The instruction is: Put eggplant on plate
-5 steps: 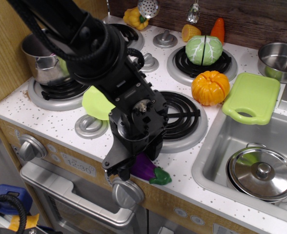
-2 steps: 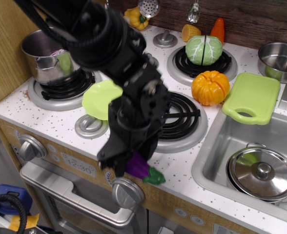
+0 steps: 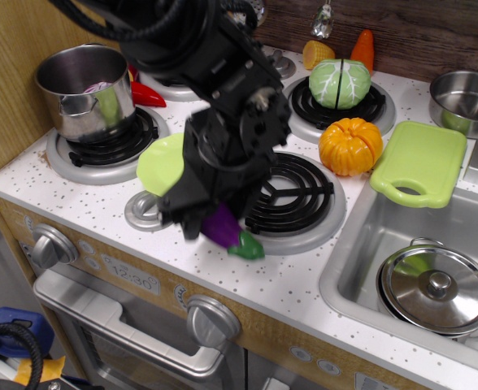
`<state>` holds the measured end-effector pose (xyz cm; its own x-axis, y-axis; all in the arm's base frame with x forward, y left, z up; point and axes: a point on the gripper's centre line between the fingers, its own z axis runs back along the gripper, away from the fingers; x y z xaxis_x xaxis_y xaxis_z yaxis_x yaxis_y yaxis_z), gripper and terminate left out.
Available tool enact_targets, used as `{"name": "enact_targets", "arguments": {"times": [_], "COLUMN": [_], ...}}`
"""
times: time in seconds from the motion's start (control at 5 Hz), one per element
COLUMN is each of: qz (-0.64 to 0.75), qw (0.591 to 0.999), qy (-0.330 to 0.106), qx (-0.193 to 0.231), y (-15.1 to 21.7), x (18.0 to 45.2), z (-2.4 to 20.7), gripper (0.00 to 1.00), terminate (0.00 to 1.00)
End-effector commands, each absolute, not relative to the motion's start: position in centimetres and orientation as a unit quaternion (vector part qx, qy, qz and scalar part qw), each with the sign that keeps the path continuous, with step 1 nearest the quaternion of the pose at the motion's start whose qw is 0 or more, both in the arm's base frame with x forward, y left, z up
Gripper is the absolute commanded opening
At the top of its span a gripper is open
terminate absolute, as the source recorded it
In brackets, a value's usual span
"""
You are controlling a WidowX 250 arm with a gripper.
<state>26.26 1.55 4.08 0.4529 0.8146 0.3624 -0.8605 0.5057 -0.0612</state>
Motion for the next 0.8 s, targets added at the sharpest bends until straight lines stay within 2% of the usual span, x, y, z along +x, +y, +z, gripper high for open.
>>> {"name": "enact_targets", "arguments": {"times": [0.0,0.2,0.4,0.6], "qz": [0.447,0.416,0.383,0.356], "qw": [0.859,0.870,0.884,0.892], "qy": [-0.240,-0.257,-0.260,-0.271], "qx": [0.064,0.070,0.064,0.059], "y": [4.3,5.8,7.5,8.9], "x": [30.0,31.6,32.9,33.2], "z": [6.2,7.1,7.1,6.7], "gripper": [0.00,1.00,0.00,0.00], "terminate": [0.00,0.00,0.00,0.00]}}
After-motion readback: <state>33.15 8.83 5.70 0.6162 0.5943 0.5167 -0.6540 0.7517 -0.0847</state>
